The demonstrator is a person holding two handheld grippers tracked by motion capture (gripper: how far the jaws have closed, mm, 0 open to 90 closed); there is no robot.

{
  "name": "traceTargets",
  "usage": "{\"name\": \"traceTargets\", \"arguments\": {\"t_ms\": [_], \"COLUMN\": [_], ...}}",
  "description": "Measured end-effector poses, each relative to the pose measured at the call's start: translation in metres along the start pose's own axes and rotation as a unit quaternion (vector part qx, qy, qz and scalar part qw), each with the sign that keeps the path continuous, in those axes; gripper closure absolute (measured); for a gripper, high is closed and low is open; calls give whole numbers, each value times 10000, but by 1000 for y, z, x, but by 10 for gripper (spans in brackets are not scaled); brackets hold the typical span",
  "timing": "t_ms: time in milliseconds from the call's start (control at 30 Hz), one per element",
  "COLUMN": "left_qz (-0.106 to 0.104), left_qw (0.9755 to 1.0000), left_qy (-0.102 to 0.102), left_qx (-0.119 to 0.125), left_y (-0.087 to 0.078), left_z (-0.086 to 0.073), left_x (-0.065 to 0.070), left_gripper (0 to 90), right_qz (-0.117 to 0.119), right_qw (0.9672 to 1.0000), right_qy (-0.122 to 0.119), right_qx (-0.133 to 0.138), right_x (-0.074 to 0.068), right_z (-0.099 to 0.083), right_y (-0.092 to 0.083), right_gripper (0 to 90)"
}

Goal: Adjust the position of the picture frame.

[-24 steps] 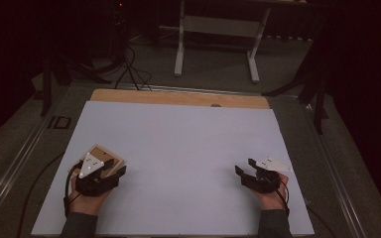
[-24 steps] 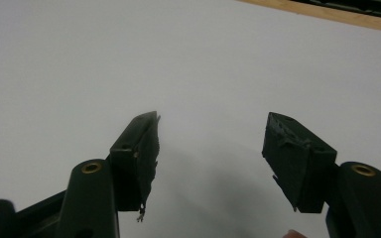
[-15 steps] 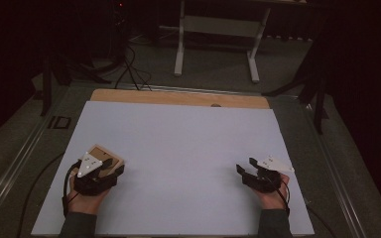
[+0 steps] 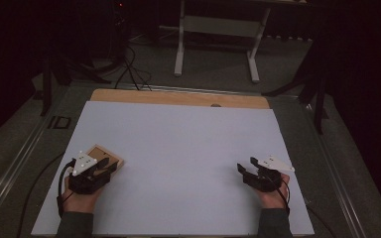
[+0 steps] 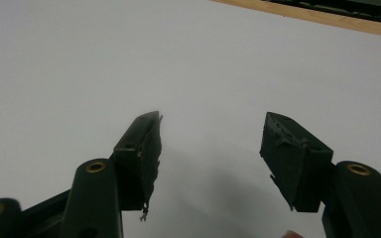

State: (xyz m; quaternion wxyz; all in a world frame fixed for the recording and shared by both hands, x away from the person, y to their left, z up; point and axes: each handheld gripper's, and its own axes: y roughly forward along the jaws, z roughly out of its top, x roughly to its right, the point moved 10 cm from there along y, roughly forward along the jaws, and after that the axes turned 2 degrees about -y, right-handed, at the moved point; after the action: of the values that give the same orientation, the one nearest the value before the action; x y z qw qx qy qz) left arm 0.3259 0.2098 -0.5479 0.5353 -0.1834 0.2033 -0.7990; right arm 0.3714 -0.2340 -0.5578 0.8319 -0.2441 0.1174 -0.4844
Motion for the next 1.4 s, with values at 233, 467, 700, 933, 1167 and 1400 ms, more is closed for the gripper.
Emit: {"name": "traceTargets", "arguments": {"t_ms": [233,467,700,933,1167,1400], "left_qz": [314,525,617,712,868,922], "left_qw": [9992,9977,9965,9955,9934,9923], "left_qy": [-150,-382,-561,-621,-730,-763], "left_qx": [175,184,103,-25,-164,-312], "left_y": [-8,-16,-19,-20,-16,-13], "left_z": [4,2,-3,-10,-18,-24], "left_x": [-25,-51,-69,-82,-94,-98], "left_gripper": [622,617,624,634,655,666], "right_qz": [-36,-52,-66,-72,-75,-80], "right_qw": [10000,10000,10000,10000,10000,10000], "right_qy": [9,-7,9,-22,-16,-30], "right_qx": [9,-6,1,-1,1,-5], "right_x": [3,3,5,4,4,4], "right_z": [0,0,0,0,0,0], "right_y": [1,1,0,0,0,0], "right_gripper": [402,401,403,404,403,403]}}
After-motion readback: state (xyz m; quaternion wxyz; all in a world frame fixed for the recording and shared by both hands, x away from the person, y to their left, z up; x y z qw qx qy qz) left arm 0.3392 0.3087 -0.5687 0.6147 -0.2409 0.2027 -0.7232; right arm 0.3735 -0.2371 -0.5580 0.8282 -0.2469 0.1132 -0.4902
